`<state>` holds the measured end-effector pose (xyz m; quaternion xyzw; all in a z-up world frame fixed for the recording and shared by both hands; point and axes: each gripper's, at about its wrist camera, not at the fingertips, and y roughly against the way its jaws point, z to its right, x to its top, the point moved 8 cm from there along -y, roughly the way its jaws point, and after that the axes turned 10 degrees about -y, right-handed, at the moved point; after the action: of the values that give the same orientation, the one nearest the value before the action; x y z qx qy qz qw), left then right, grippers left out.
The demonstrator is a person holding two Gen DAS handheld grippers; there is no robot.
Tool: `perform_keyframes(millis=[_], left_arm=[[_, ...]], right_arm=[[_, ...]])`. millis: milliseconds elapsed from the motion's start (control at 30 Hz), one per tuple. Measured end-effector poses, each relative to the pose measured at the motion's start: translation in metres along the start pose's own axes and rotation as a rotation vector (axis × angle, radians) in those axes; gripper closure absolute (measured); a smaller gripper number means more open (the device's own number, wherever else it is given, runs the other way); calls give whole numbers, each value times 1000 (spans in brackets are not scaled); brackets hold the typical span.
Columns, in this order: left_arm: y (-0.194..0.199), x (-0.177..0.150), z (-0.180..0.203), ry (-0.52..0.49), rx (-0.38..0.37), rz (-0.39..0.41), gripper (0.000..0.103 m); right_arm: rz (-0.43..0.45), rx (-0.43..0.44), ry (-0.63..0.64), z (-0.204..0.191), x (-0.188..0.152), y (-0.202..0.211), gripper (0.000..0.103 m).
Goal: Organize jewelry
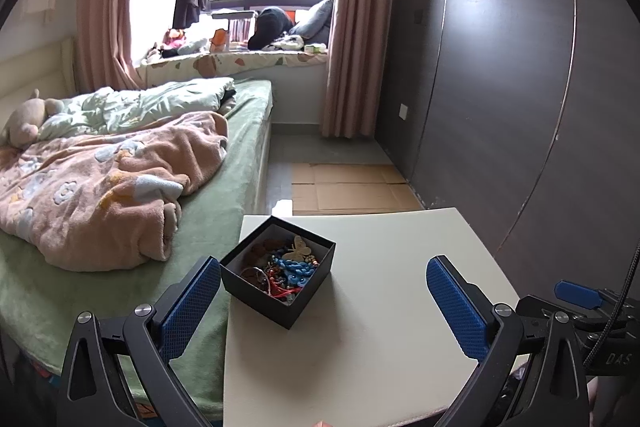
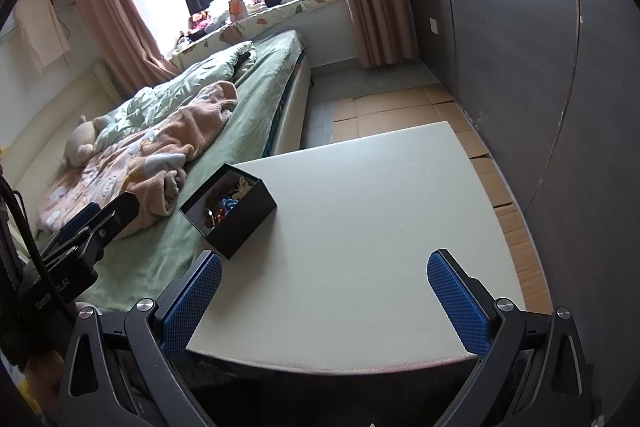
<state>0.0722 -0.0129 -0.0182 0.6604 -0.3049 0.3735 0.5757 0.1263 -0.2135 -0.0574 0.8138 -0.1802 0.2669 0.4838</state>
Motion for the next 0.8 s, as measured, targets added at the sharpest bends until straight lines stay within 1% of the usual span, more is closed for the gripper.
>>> perform_keyframes(millis=[233,633,800], left_arm=[[0,0,0,1,-1,1,0],[0,3,-2,3,5,8,0],[-2,3,-1,12,-20,0,0]], right_arm=[[1,-6,-1,1,1,2,0],[0,10,-7,1,3,3,0],[-3,11,-12,1,3,4,0]])
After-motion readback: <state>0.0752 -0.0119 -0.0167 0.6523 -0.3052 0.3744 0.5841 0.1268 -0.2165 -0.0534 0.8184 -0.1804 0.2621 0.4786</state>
